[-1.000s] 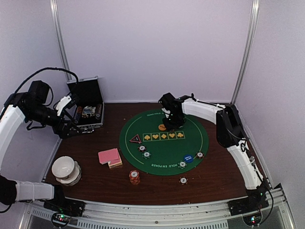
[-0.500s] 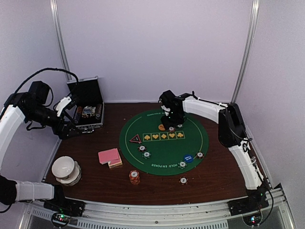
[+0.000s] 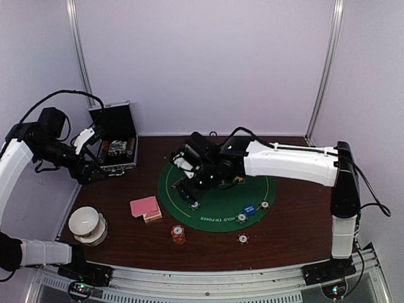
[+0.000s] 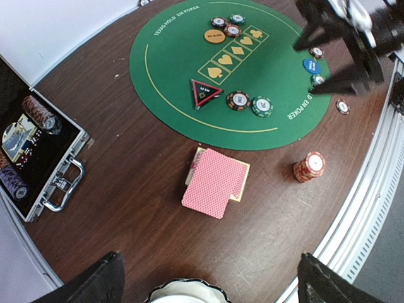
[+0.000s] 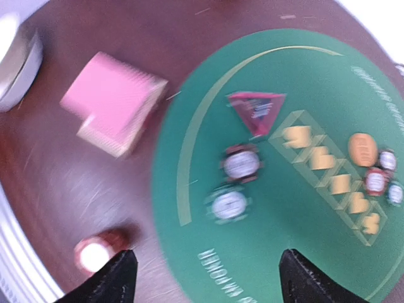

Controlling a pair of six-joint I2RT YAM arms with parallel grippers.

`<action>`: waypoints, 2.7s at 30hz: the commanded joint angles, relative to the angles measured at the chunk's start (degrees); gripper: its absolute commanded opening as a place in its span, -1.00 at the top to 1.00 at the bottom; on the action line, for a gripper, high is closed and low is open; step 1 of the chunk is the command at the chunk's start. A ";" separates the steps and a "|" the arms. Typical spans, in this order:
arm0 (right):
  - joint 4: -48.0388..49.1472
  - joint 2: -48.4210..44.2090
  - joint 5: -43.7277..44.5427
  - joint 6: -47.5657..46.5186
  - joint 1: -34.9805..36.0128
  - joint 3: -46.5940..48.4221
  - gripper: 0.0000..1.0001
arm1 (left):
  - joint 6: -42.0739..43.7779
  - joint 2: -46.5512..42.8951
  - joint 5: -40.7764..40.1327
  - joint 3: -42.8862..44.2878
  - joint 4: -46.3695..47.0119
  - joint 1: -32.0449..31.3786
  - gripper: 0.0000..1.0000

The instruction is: Distribute texas hold em gaming equipment

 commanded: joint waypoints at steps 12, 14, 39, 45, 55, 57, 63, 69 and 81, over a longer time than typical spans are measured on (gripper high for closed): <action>-2.74 8.64 -6.41 -2.80 11.07 0.67 -0.76 | 0.66 -1.12 1.07 1.94 -0.40 -0.14 -0.95; -3.02 9.83 -7.10 -3.49 11.34 1.85 -0.75 | 0.90 -1.37 0.94 1.87 -0.45 -0.16 -0.95; -6.30 14.85 -8.47 -4.21 11.65 6.54 -0.18 | 1.22 -1.39 0.90 2.17 -0.58 -0.15 -0.95; -6.58 14.96 -9.07 -4.40 11.68 6.45 -0.18 | 1.44 -1.43 0.73 2.32 -0.51 -0.15 -0.95; -6.95 13.25 -8.86 -4.40 11.65 6.93 0.16 | 1.46 -1.54 0.70 2.08 -0.64 -0.20 -0.95; -7.31 12.69 -9.01 -4.48 11.76 7.35 0.19 | 1.46 -1.52 0.76 2.00 -0.59 -0.12 -0.95; -8.59 10.85 -7.98 -4.81 11.63 8.74 0.35 | 1.46 -1.33 0.75 2.00 -0.62 -0.12 -0.95; -8.85 8.82 -5.61 -3.68 9.60 9.14 0.61 | 1.37 -1.11 0.75 2.18 -0.62 -0.18 -0.95; -4.49 8.76 -2.33 2.55 1.27 -1.73 0.71 | 1.27 -1.03 0.99 2.18 -0.65 -0.17 -0.95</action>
